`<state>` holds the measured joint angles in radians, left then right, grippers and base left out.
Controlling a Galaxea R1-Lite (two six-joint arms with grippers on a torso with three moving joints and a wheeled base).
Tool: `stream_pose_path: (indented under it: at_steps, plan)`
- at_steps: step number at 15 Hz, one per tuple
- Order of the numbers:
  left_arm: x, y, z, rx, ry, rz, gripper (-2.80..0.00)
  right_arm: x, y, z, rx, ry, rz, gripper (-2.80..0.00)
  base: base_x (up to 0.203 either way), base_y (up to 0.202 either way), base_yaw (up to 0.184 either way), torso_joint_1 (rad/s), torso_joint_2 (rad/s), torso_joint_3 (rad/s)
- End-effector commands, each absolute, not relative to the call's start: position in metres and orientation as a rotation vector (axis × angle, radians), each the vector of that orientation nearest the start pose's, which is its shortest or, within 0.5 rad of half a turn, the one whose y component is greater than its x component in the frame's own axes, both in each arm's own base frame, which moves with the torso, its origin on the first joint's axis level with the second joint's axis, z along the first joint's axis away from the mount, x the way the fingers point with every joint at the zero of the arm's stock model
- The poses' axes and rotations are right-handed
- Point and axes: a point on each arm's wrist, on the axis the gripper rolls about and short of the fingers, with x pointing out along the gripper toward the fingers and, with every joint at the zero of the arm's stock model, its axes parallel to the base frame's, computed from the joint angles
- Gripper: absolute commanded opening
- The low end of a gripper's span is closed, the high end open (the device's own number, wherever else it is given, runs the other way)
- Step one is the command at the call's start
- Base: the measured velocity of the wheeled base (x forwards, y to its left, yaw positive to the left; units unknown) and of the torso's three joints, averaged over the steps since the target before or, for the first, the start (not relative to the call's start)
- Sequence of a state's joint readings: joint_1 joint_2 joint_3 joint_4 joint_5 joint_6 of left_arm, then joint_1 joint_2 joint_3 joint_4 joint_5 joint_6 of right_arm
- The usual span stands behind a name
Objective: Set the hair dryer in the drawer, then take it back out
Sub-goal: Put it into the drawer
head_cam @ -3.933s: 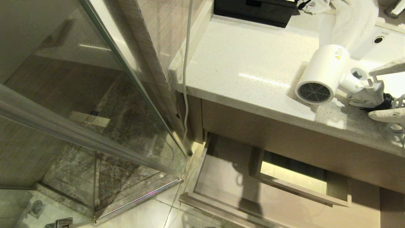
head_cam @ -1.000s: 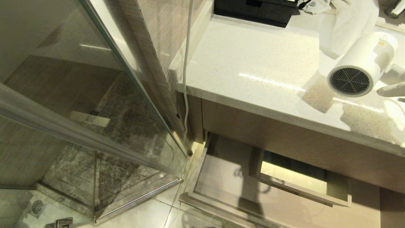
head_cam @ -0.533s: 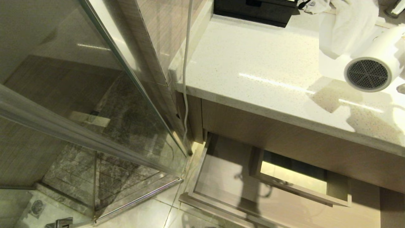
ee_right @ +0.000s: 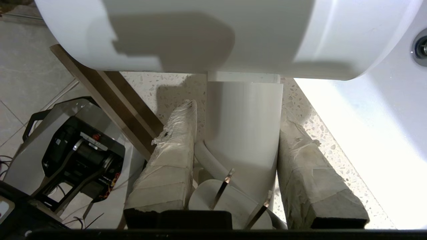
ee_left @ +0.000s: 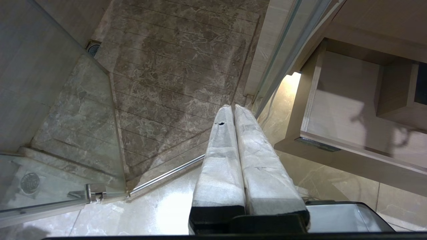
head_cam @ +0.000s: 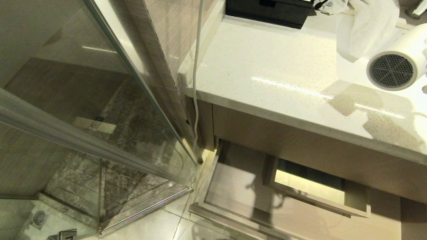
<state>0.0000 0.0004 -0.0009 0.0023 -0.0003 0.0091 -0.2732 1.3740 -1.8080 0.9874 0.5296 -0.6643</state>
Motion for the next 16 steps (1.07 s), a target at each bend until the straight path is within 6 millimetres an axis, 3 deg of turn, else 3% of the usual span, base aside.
stream_pose_path:
  at_steps: [1,6,16]
  plan:
    - [-0.0229,0.0000,0.0755,0.009,0.001,0.000,-2.80,0.1485,-0.0297,0.3836,-0.433,0.404,0.411,-2.80,0.000,0.000,0.000,0.000,0.00,0.000]
    - [-0.0229,0.0000,0.0756,0.009,0.002,0.000,-2.80,0.1497,-0.0300,0.3830,-0.433,0.407,0.413,-2.80,0.000,0.000,0.000,-0.139,0.03,-0.113]
    - [-0.0229,0.0000,0.0757,0.009,0.000,0.000,-2.80,0.1493,-0.0299,0.3830,-0.428,0.408,0.412,-2.80,0.000,0.000,0.000,-0.273,0.00,-0.272]
